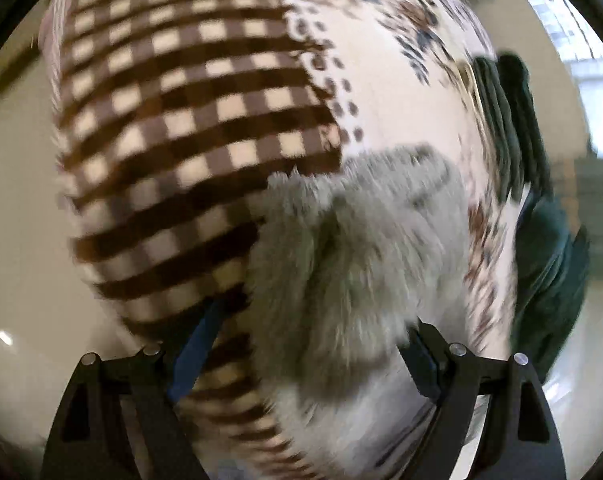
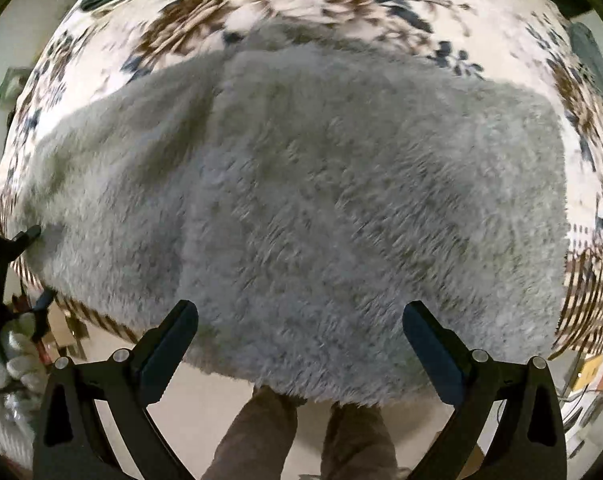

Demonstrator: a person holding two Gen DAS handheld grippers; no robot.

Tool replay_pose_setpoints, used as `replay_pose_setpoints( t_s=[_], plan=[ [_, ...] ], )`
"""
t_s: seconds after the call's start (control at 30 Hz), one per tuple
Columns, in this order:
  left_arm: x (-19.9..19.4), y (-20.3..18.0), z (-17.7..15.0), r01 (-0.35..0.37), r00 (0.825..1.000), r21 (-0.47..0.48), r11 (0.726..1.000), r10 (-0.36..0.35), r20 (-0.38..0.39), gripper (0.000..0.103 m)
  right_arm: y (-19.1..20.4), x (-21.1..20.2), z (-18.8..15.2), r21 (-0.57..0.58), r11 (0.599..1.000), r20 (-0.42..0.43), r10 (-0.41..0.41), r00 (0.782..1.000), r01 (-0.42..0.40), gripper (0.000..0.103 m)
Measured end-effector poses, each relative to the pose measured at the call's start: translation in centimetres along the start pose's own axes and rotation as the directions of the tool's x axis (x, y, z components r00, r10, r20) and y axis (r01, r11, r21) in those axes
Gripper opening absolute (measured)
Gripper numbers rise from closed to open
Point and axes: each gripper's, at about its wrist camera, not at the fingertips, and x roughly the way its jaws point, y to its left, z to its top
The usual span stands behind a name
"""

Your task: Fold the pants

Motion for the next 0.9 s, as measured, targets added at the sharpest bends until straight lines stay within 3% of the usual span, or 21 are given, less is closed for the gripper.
replay_pose_setpoints(
  t_s=[0.07,0.17,0.23,0.27,0.3,0.37,0.47,0.57,0.73,0.8,0.9],
  plan=[
    [1.5,0.4,0.9,0.043,0.999,-0.079,0.996,-0.043,-0.003,0.083,-0.7,0.2,0.3,0.028,0.999,-0.009,-0.024,1.000,0.024,0.103],
    [2.4,-0.4,1.9,0.043,0.999,-0.071,0.997,-0.042,0.017,0.082,-2.4,0.7,0.8,0.083,0.994,-0.025,-0.070,0.997,0.072,0.103],
    [2.4,-1.2,2.3,0.062,0.996,-0.033,0.998,-0.059,0.063,0.061,-3.2,1.1,0.9,0.106,0.990,-0.044,-0.092,0.995,0.096,0.103],
    [2.3,-1.5,2.3,0.075,0.995,-0.016,0.997,-0.073,0.075,0.037,-3.7,1.3,0.9,0.119,0.987,-0.052,-0.106,0.993,0.112,0.103],
    [2.2,-2.1,2.3,0.080,0.993,0.017,0.997,-0.081,0.085,0.027,-4.4,1.4,0.8,0.136,0.984,-0.056,-0.109,0.993,0.115,0.103],
    [1.4,-3.3,2.0,0.097,0.986,0.079,0.992,-0.106,0.125,0.019,-5.6,1.5,0.8,0.160,0.980,-0.057,-0.107,0.993,0.114,0.103],
    [-1.2,-6.8,0.4,0.106,0.974,0.236,0.966,-0.149,0.172,0.016,-7.5,0.9,0.6,0.186,0.977,-0.036,-0.100,0.994,0.105,0.103],
    [-4.2,-11.8,-2.5,0.135,0.962,0.395,0.909,-0.215,0.166,0.016,-10.3,0.1,0.0,0.227,0.972,-0.014,-0.064,0.998,0.065,0.103],
    [-7.9,-20.2,-11.4,0.208,0.949,0.613,0.762,-0.309,0.063,0.016,-16.2,-2.4,-1.9,0.320,0.947,0.031,-0.018,0.999,0.007,0.103],
    [-7.5,-23.5,-16.4,0.239,0.951,0.673,0.700,-0.308,-0.017,0.016,-19.1,-3.5,-2.6,0.356,0.935,0.051,-0.013,0.999,-0.006,0.103],
    [-5.6,-26.3,-23.3,0.253,0.960,0.738,0.626,-0.260,-0.108,0.016,-24.6,-5.1,-3.7,0.415,0.910,0.078,-0.022,0.997,-0.012,0.103]
  ],
)
